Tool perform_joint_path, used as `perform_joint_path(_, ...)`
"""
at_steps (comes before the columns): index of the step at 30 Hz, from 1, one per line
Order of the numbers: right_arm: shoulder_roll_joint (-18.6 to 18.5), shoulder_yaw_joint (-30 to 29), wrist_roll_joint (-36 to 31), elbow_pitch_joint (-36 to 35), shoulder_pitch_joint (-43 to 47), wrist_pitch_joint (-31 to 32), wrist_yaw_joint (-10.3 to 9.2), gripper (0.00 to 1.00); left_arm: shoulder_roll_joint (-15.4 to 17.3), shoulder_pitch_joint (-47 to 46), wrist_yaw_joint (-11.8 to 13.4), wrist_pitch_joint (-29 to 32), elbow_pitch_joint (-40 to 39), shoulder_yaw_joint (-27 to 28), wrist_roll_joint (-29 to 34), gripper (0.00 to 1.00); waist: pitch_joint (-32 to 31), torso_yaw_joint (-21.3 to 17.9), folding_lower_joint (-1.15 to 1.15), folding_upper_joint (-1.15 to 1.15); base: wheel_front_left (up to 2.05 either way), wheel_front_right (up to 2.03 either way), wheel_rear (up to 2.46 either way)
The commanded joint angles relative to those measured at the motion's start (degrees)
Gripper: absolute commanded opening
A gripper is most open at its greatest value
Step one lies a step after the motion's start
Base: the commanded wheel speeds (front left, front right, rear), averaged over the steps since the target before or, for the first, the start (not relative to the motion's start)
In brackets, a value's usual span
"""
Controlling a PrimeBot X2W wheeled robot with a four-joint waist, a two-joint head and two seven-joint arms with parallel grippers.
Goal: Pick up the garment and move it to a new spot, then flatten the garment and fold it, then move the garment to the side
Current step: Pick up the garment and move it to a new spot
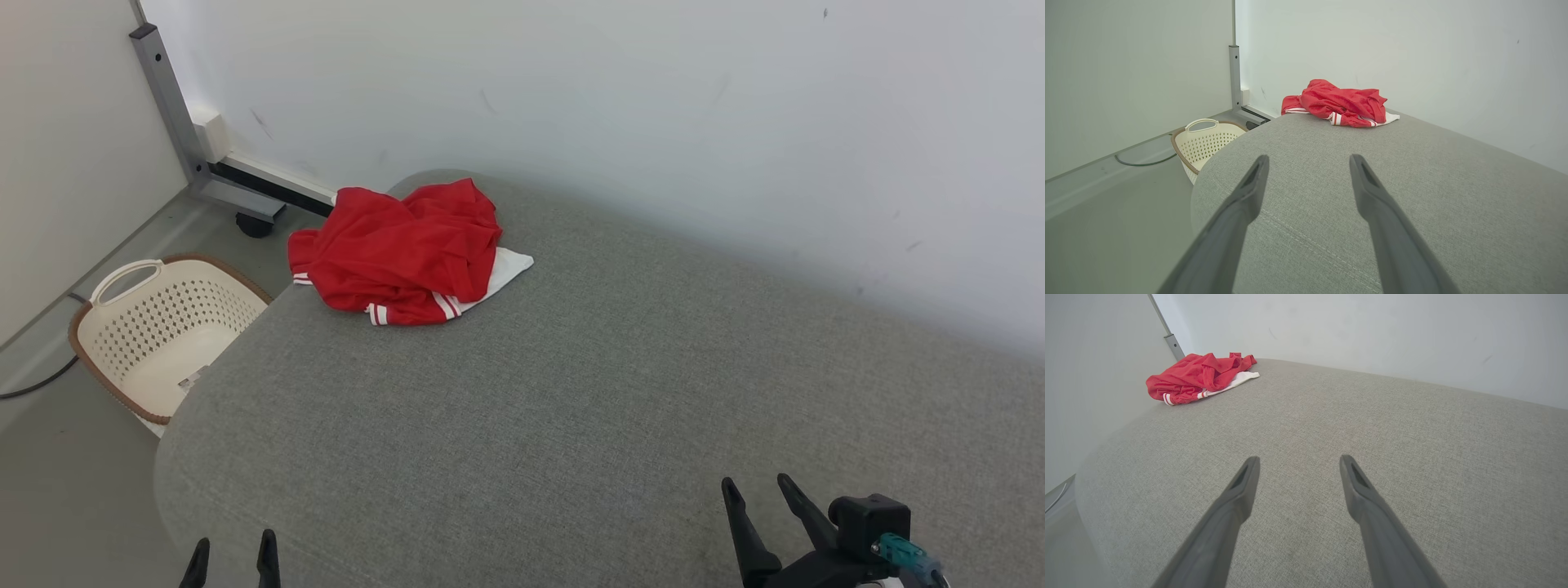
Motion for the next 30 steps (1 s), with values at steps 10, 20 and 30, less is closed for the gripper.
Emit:
perform_joint_path(10,0.04,0.54,-0.42,-0.11,-0.63,0.10,-0.13,1.00,0.10,0.43,0.53,1.07,-1.00,-0.97,-0.43,1.00,1.30,0.60,0.00,0.00,0.00,0.00,0.00)
perform_joint_path(20,-0.66,1.64,-5.16,-8.04,-2.98,5.48,-0.13,1.00,1.73,-19.59,-2.64,8.53,6.84,-6.59,-4.02,1.00,10.92,-0.37,0.00,0.00,0.00,0.00,0.00)
perform_joint_path(30,-9.56,8.47,-6.41,-24.67,-11.19,16.66,-0.14,1.00,5.94,-47.01,-3.03,7.83,20.69,-12.07,-7.80,1.00,28.32,-8.27,0.00,0.00,0.00,0.00,0.00)
